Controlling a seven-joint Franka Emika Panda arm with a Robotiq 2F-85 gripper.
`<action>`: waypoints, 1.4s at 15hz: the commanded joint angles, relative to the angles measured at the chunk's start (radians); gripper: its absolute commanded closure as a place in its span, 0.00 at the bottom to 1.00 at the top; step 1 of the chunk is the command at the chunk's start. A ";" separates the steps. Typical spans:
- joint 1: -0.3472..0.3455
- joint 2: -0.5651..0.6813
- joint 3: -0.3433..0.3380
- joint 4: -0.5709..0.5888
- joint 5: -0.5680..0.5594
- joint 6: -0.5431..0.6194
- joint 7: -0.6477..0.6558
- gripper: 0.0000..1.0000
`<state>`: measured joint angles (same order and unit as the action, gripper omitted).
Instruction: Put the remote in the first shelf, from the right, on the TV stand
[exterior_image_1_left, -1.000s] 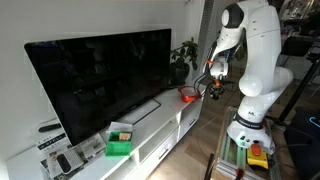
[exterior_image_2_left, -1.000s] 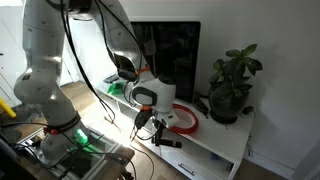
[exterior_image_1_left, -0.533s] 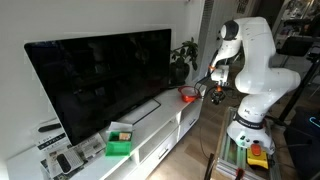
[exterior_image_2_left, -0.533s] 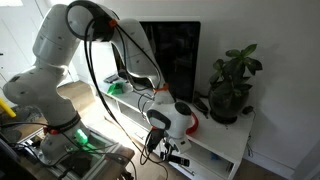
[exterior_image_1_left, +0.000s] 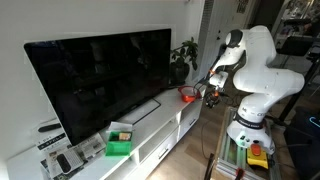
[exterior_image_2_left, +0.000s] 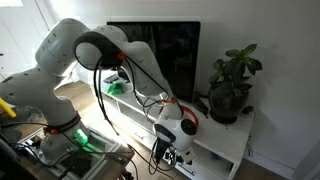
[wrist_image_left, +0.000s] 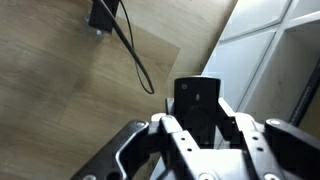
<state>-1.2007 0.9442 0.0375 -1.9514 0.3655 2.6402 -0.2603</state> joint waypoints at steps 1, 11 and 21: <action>-0.011 0.011 0.007 0.013 -0.007 -0.002 -0.001 0.58; -0.145 0.161 0.129 0.073 0.001 0.107 -0.147 0.83; -0.367 0.320 0.342 0.156 -0.052 0.136 -0.251 0.83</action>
<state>-1.5173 1.2120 0.3274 -1.8453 0.3435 2.7923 -0.5002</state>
